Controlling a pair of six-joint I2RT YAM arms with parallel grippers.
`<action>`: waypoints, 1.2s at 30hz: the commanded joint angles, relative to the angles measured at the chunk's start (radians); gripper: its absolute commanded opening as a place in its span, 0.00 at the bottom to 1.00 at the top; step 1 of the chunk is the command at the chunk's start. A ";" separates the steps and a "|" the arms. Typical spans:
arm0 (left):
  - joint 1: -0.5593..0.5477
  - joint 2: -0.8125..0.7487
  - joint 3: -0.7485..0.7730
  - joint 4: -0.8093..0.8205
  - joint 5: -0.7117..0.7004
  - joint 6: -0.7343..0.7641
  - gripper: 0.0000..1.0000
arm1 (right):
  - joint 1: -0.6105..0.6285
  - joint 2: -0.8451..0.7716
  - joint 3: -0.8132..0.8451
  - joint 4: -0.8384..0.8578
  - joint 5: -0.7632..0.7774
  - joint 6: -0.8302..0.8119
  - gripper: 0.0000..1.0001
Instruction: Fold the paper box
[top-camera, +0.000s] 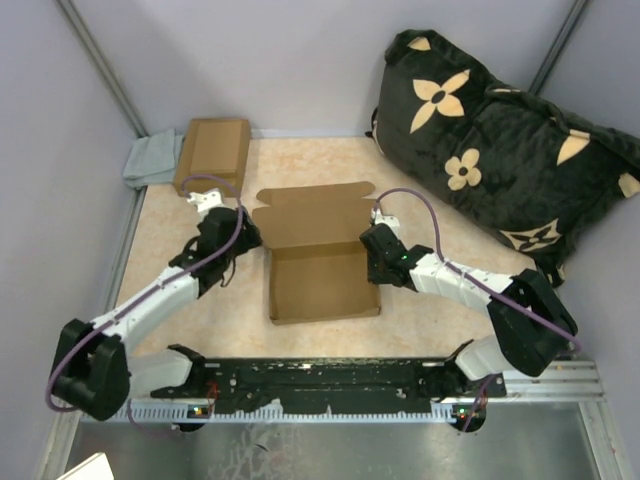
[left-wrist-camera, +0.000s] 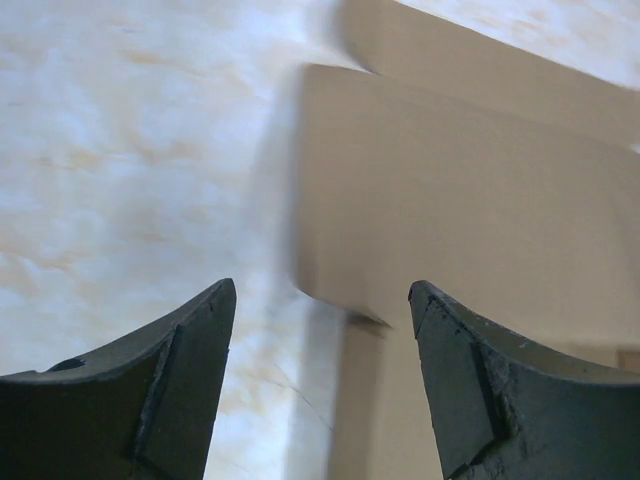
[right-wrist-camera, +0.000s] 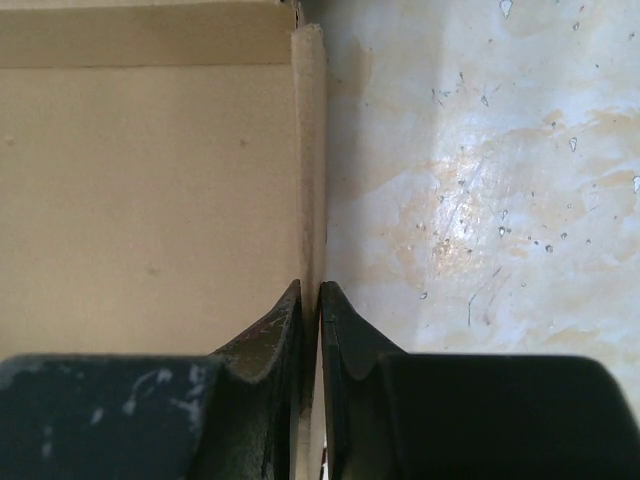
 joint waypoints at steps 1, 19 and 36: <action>0.195 0.094 0.013 0.090 0.223 -0.003 0.77 | 0.002 -0.018 0.002 0.056 0.009 0.031 0.11; 0.349 0.407 0.085 0.363 0.626 -0.069 0.70 | 0.002 -0.038 -0.020 0.090 -0.057 -0.012 0.18; 0.298 0.440 0.184 0.310 0.638 0.020 0.46 | 0.002 0.021 0.019 0.091 -0.098 -0.059 0.20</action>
